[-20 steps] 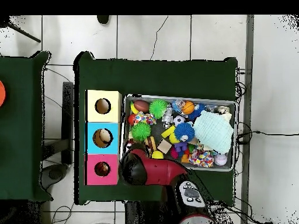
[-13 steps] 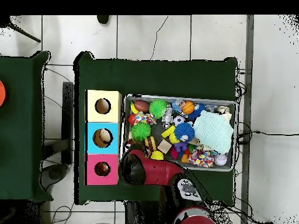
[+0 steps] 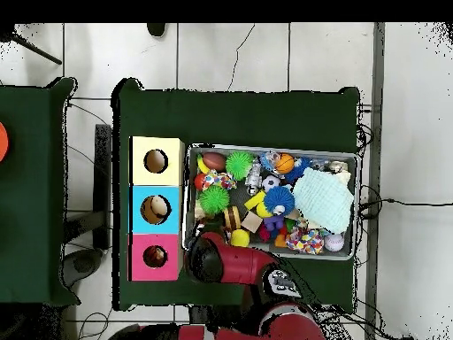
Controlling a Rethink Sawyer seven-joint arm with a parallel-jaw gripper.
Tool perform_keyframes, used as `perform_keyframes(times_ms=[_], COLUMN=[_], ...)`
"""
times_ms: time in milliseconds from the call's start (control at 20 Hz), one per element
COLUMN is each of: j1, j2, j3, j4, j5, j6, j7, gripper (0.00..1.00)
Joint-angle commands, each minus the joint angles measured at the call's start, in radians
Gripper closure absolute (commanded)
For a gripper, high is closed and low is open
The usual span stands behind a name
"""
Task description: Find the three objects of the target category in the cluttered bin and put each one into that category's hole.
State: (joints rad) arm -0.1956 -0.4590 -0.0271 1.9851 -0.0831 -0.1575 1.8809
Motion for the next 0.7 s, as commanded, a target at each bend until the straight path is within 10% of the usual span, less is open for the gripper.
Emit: perform_keyframes(times_ms=[50,700], j1=[0.025,0.047], j2=[0.109,0.158], j3=[-0.067,-0.163], j4=[-0.137,-0.214], j5=[0.050,0.040], j6=[-0.060,-0.088], j7=[0.137,0.119], gripper=[0.00,0.00])
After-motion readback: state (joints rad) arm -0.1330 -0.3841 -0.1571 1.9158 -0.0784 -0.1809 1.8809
